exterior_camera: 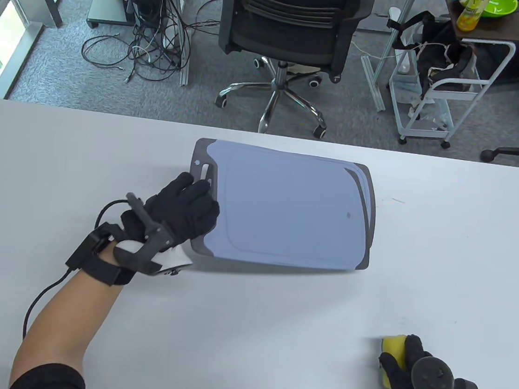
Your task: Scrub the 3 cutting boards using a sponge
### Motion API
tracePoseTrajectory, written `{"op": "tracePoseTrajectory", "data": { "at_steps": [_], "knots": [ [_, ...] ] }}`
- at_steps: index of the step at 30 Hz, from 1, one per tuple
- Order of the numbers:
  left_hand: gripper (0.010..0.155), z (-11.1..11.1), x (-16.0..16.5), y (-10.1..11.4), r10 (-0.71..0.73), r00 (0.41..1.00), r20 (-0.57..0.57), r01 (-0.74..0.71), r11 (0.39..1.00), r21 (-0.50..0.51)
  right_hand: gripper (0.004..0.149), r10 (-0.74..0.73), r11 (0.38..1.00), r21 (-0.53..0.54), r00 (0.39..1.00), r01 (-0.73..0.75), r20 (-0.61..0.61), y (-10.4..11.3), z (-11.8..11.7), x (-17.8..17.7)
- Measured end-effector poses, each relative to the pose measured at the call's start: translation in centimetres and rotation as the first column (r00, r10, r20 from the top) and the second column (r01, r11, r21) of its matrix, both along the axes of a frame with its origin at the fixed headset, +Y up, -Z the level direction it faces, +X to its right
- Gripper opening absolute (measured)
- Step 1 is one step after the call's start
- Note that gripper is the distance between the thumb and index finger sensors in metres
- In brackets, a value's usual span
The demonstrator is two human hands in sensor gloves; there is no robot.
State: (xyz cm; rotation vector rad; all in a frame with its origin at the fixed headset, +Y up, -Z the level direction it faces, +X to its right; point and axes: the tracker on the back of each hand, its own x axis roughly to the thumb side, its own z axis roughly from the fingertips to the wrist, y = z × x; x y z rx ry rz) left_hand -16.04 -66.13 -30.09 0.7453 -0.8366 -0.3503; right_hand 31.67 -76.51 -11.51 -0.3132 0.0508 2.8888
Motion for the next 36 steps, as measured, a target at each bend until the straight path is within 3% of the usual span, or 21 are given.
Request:
{"op": "tracePoseTrajectory", "data": {
  "at_steps": [4,9,11,13,16,22,25,28,29,32,36],
  "knots": [
    [0.046,-4.4,2.4,-1.1,-0.02,0.999,-0.033,0.018,0.998,-0.064,0.078,-0.012,1.0,-0.003,1.0,0.012,0.015,-0.2,0.0,0.2],
    [0.046,-7.2,2.7,-3.4,-0.077,0.989,-0.123,0.059,0.988,-0.145,0.078,-0.002,1.0,-0.002,1.0,0.002,0.012,-0.2,-0.1,0.2],
    [0.048,-8.0,2.7,-4.5,-0.211,0.96,-0.186,0.173,0.964,-0.2,0.078,-0.008,1.0,0.003,1.0,0.007,0.016,-0.1,0.0,0.3],
    [0.055,-8.6,2.3,-5.9,-0.365,0.888,-0.279,0.324,0.928,-0.182,0.078,-0.021,1.0,0.003,1.0,0.021,0.019,-0.2,0.0,0.4],
    [0.067,-9.5,2.1,-7.4,-0.448,0.828,-0.337,0.35,0.883,-0.313,0.078,-0.027,1.0,0.002,1.0,0.026,0.014,-0.2,0.0,0.3],
    [0.076,-8.9,2.6,-10.1,-0.594,0.749,-0.295,0.5,0.798,-0.337,0.078,-0.028,1.0,0.005,1.0,0.028,0.01,-0.2,0.1,0.3],
    [0.071,-8.6,2.7,-11.3,-0.655,0.699,-0.287,0.551,0.75,-0.367,0.078,-0.032,0.999,0.008,0.999,0.032,0.009,-0.2,0.1,0.3],
    [0.074,-8.1,3.0,-11.4,-0.673,0.665,-0.324,0.553,0.735,-0.392,0.078,-0.026,1.0,0.0,1.0,0.026,0.003,-0.3,0.1,0.1],
    [0.074,-7.8,2.9,-11.3,-0.668,0.666,-0.333,0.544,0.74,-0.395,0.078,-0.026,1.0,-0.002,1.0,0.026,0.002,-0.3,0.1,0.1],
    [0.07,-6.2,2.5,-10.7,-0.545,0.714,-0.439,0.42,0.835,-0.355,0.078,-0.022,1.0,-0.003,1.0,0.022,-0.005,-0.4,0.1,-0.1],
    [0.078,-3.1,1.9,-10.2,-0.436,0.776,-0.455,0.189,0.85,-0.491,0.078,-0.023,1.0,0.003,1.0,0.023,-0.013,-0.4,0.0,-0.1]
  ]
}}
